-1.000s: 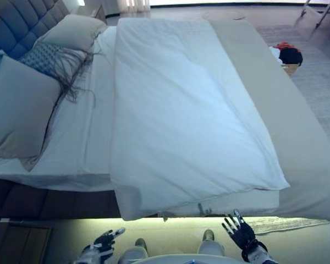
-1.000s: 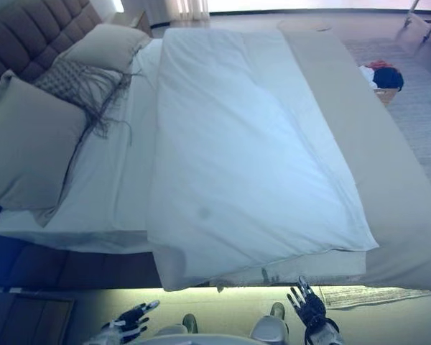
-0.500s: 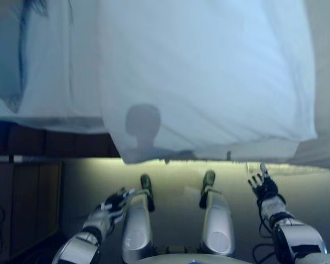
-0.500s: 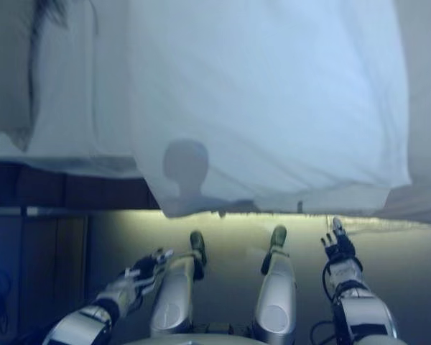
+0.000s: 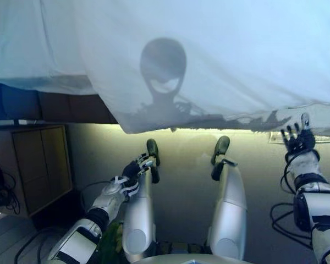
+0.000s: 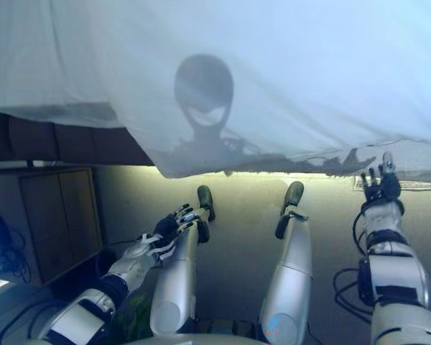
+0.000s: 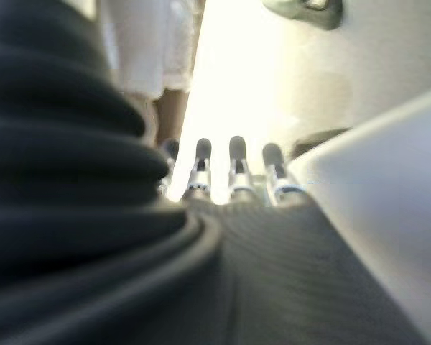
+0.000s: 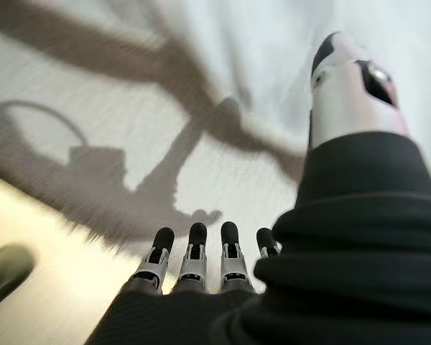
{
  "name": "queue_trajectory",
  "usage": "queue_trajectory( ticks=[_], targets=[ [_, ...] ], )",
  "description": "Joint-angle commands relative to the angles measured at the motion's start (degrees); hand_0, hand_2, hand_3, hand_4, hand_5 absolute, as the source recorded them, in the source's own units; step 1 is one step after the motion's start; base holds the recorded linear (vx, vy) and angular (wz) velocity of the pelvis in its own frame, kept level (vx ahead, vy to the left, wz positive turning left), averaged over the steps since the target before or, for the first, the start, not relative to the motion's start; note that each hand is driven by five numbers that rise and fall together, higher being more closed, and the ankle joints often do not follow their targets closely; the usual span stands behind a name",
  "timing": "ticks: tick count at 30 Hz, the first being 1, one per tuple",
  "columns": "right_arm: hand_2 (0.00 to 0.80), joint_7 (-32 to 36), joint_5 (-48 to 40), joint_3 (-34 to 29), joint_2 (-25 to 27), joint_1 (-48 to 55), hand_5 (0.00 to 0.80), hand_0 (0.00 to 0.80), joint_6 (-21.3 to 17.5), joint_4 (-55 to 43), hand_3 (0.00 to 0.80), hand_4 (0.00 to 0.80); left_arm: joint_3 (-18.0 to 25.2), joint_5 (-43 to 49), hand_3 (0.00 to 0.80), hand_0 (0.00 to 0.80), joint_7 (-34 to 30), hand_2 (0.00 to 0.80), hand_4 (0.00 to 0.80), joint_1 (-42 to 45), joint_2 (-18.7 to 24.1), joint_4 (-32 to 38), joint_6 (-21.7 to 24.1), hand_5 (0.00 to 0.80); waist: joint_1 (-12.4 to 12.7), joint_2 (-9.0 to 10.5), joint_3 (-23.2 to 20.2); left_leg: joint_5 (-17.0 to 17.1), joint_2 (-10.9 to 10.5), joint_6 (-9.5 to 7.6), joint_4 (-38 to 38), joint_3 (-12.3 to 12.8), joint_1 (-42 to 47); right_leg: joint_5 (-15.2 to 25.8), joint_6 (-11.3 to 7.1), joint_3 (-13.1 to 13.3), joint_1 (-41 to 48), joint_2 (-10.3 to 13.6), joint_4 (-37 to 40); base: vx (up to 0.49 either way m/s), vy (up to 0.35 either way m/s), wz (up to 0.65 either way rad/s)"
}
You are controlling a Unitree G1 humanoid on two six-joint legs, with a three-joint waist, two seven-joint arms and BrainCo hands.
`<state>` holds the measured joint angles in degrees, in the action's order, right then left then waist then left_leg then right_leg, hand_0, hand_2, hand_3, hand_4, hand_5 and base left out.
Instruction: Make the bed neatly
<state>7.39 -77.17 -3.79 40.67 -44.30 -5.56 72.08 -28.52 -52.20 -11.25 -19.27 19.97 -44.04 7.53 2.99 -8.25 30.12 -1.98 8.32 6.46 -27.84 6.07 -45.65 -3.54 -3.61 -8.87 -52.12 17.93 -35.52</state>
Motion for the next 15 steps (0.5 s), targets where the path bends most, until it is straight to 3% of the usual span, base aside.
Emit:
queue_trajectory(
  ticks=[1, 15],
  targets=[
    [0.000, 2.4, 1.1, 1.4, 4.9, 0.0, 0.000, 0.000, -1.5, -2.4, 0.000, 0.000, -0.7, -4.9, 0.000, 0.000, 0.2, 0.000, 0.000, 6.2, 2.2, 3.1, 2.1, 0.000, -0.4, -1.70, -0.3, -2.8, 1.1, -0.85, -3.3, -3.1, -2.6, -1.3, -4.11, 3.0, 0.2, 1.7, -1.9, 0.100, -0.011, 0.14],
    [0.000, 2.8, 7.6, 6.7, 14.6, -13.8, 0.000, 0.000, 1.3, -4.6, 0.000, 0.000, 0.9, -10.0, 0.000, 0.000, -5.9, 0.000, 0.000, 15.4, 3.6, 7.0, 5.8, 0.000, 1.6, -3.68, -0.3, -0.3, 1.8, -0.18, -1.3, -3.2, -2.5, -5.4, -1.46, 2.4, -2.4, 1.4, -8.6, 0.019, 0.016, 0.04]
  ],
)
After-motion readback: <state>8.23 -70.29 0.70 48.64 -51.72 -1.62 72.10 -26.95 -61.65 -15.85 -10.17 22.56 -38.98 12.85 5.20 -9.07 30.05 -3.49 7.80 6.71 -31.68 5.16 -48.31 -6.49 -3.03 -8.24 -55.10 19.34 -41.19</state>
